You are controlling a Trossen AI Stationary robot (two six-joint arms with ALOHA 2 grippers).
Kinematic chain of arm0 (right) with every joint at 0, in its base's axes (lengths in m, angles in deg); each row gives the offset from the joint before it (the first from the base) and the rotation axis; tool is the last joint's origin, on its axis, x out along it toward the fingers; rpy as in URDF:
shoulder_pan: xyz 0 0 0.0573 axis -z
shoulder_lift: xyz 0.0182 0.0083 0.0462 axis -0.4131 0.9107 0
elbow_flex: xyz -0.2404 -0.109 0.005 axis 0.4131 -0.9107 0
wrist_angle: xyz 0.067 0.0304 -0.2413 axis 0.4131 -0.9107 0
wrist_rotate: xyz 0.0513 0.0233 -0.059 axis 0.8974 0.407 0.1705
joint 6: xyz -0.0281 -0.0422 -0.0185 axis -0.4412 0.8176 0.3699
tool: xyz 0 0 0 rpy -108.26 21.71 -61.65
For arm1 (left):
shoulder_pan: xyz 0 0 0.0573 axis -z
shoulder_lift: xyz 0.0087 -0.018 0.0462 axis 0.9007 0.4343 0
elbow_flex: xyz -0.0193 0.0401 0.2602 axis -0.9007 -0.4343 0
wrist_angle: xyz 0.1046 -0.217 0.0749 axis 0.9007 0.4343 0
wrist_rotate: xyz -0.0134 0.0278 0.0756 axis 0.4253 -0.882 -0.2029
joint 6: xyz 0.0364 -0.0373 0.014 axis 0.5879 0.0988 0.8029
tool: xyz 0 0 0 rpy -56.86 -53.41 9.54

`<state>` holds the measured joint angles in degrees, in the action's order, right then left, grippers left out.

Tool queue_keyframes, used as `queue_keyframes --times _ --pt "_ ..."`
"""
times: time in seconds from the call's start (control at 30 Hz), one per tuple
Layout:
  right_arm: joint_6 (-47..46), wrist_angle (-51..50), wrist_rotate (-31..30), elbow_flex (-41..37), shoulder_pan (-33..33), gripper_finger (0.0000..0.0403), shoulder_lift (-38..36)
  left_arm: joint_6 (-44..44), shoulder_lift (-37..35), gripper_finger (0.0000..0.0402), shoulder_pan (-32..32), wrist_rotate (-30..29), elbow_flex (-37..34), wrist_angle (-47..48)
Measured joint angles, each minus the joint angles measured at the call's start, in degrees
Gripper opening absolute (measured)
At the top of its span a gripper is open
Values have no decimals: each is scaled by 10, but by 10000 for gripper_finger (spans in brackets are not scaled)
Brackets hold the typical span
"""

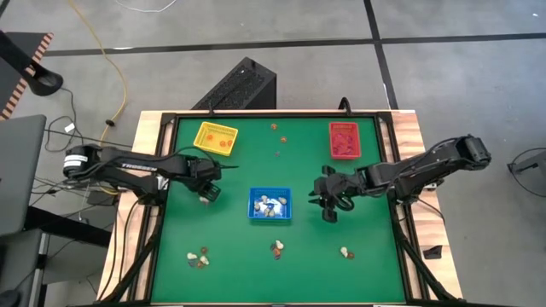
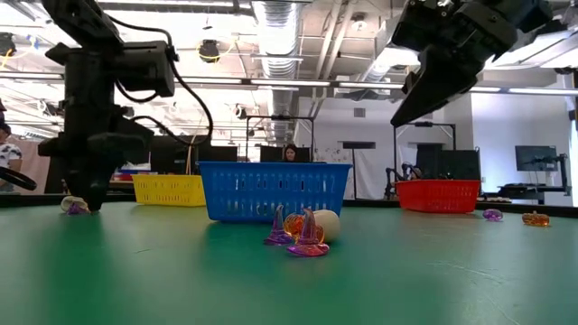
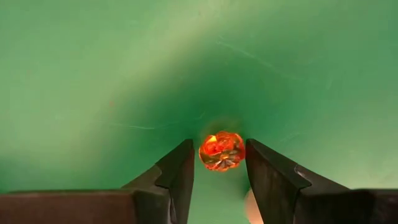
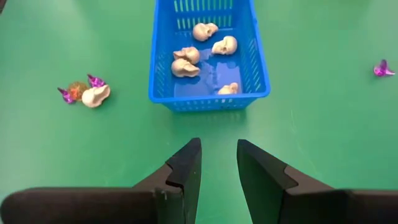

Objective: Sort Halloween decoration
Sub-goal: Put the orange pumpkin toy into the yellow bin

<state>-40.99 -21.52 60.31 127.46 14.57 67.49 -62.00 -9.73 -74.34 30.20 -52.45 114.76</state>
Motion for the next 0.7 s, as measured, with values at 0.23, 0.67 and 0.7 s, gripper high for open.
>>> queue_keyframes --times 0.23,0.67,0.7 --pt "2 0 0 0 2 133 1 15 28 132 0 -1 2 -6" --pt "2 0 -1 0 2 133 1 49 28 80 0 3 1 -11" --pt "2 0 -1 0 2 133 1 52 28 73 0 2 2 -11"
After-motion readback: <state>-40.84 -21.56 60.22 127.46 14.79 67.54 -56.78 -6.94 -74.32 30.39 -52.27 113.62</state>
